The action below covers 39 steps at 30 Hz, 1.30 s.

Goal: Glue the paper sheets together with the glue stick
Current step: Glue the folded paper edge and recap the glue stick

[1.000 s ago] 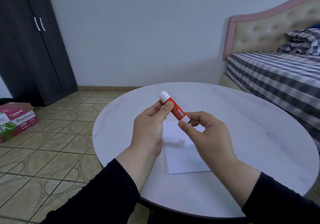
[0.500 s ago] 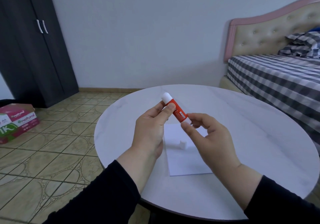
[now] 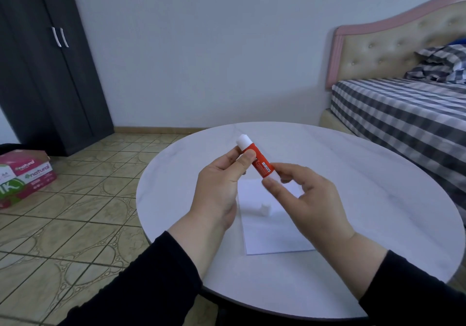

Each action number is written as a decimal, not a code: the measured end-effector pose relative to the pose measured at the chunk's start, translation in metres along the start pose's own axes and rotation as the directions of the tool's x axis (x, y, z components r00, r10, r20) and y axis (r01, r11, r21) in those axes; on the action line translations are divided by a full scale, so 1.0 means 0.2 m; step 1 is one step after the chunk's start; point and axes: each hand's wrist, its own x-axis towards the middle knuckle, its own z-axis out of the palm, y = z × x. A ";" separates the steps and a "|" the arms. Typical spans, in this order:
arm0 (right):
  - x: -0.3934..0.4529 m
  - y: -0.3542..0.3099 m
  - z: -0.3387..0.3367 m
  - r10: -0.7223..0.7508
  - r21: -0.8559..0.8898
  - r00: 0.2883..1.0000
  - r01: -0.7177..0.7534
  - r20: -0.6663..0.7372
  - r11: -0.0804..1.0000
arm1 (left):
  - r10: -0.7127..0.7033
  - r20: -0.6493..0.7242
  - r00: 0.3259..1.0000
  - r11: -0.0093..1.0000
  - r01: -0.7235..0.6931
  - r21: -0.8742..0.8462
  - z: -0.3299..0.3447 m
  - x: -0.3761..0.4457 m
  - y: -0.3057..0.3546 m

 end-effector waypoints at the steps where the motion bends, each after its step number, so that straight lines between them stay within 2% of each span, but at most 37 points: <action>1: 0.01 -0.02 0.00 0.144 0.202 0.984 -0.163 0.104 0.966 | 0.003 0.000 1.000 1.000 -0.003 -0.001 0.00 0.01 0.00; 3: 0.03 -0.03 -0.01 0.306 0.402 0.925 -0.375 0.226 0.836 | 0.007 -0.002 1.000 1.000 -0.007 0.002 -0.01 0.02 0.01; 5: 0.03 -0.02 -0.01 0.324 0.430 0.920 -0.390 0.222 0.814 | 0.005 -0.007 1.000 1.000 -0.005 0.005 -0.01 0.02 0.00; 6: 0.02 -0.02 0.00 0.296 0.378 0.940 -0.340 0.172 0.861 | 0.002 -0.009 1.000 1.000 -0.002 0.007 -0.01 0.02 0.00; 7: 0.02 0.00 0.01 0.216 0.215 0.973 -0.228 0.076 0.950 | -0.002 -0.011 1.000 1.000 0.002 0.012 -0.01 0.01 -0.01; 8: 0.02 0.01 0.01 0.069 -0.047 0.997 -0.070 -0.029 0.996 | -0.005 -0.014 1.000 1.000 0.005 0.020 0.00 0.01 -0.01; 9: 0.01 0.03 0.03 -0.102 -0.302 0.991 0.072 -0.084 0.951 | -0.007 -0.013 1.000 1.000 0.007 0.025 0.00 0.01 -0.02; 10: 0.00 0.06 0.04 -0.243 -0.445 0.965 0.173 -0.104 0.879 | -0.009 -0.011 1.000 1.000 0.009 0.027 0.00 0.00 -0.02; 11: 0.00 0.07 0.04 -0.306 -0.483 0.946 0.221 -0.105 0.848 | -0.011 -0.008 1.000 1.000 0.011 0.028 0.00 0.00 -0.02; 12: -0.01 0.06 0.04 -0.287 -0.441 0.953 0.215 -0.102 0.871 | -0.013 -0.006 1.000 1.000 0.013 0.029 0.00 0.00 -0.02; 13: -0.01 0.04 0.03 -0.201 -0.331 0.975 0.161 -0.090 0.930 | -0.013 -0.005 1.000 1.000 0.013 0.028 0.00 0.01 -0.02; 14: 0.00 0.01 0.02 -0.066 -0.156 0.996 0.056 -0.055 0.986 | -0.011 -0.008 1.000 1.000 0.011 0.027 0.00 0.01 -0.01; 15: 0.00 0.00 0.01 0.080 0.053 0.997 -0.080 0.012 0.995 | -0.008 -0.011 1.000 1.000 0.008 0.026 -0.01 0.01 -0.01; 16: 0.01 -0.01 0.00 0.204 0.235 0.972 -0.227 0.117 0.945 | -0.005 -0.012 1.000 1.000 0.005 0.024 -0.01 0.01 -0.01; 17: 0.02 0.00 -0.01 0.284 0.335 0.939 -0.336 0.195 0.880 | -0.003 -0.011 1.000 1.000 0.003 0.023 -0.02 0.02 -0.01; 18: 0.03 0.00 -0.01 0.314 0.366 0.921 -0.381 0.230 0.849 | -0.003 -0.011 1.000 1.000 0.003 0.024 -0.02 0.02 -0.01; 20: 0.03 0.01 0.00 0.284 0.292 0.941 -0.328 0.184 0.898 | -0.002 -0.010 1.000 0.999 0.002 0.032 -0.02 0.02 -0.01; 22: 0.02 0.03 0.00 0.069 -0.064 0.998 -0.068 0.004 0.996 | 0.000 -0.002 1.000 0.999 0.000 0.045 -0.01 0.01 -0.02; 23: 0.01 0.03 0.01 -0.083 -0.278 0.995 0.066 -0.048 0.958 | 0.000 0.006 1.000 0.999 0.000 0.049 -0.01 0.01 -0.02; 24: 0.00 0.04 0.02 -0.186 -0.394 0.980 0.145 -0.068 0.908 | 0.000 0.016 1.000 0.999 -0.001 0.053 -0.01 0.00 -0.02; 25: -0.01 0.04 0.02 -0.193 -0.399 0.978 0.147 -0.077 0.905 | 0.001 0.026 1.000 0.999 -0.003 0.054 0.00 0.00 -0.02; 26: 0.00 0.02 0.02 -0.127 -0.316 0.989 0.098 -0.073 0.944 | 0.001 0.031 1.000 0.998 -0.003 0.056 0.00 0.00 -0.02; 28: 0.00 0.00 0.00 0.060 -0.067 0.998 -0.059 0.014 0.996 | 0.003 0.032 0.999 0.998 -0.005 0.061 -0.01 0.01 -0.02; 30: 0.02 0.00 -0.02 0.182 0.125 0.974 -0.199 0.134 0.972 | 0.031 0.075 0.997 0.994 -0.038 0.098 -0.02 0.01 -0.02; 34: 0.06 0.06 -0.06 0.281 0.118 0.935 -0.311 0.219 0.943 | 0.050 0.256 0.965 0.961 -0.116 0.251 -0.03 0.03 -0.04; 36: 0.07 0.12 -0.10 0.358 0.126 0.911 -0.387 0.204 0.913 | 0.027 0.301 0.953 0.880 -0.165 0.445 -0.06 0.06 -0.09; 37: 0.07 0.16 -0.12 0.395 0.121 0.898 -0.421 0.193 0.899 | 0.027 0.313 0.949 0.770 -0.220 0.600 -0.07 0.08 -0.12; 39: 0.07 0.22 -0.17 0.443 0.073 0.877 -0.462 0.188 0.884 | -0.025 0.397 0.918 0.380 -0.358 0.853 -0.09 0.09 -0.18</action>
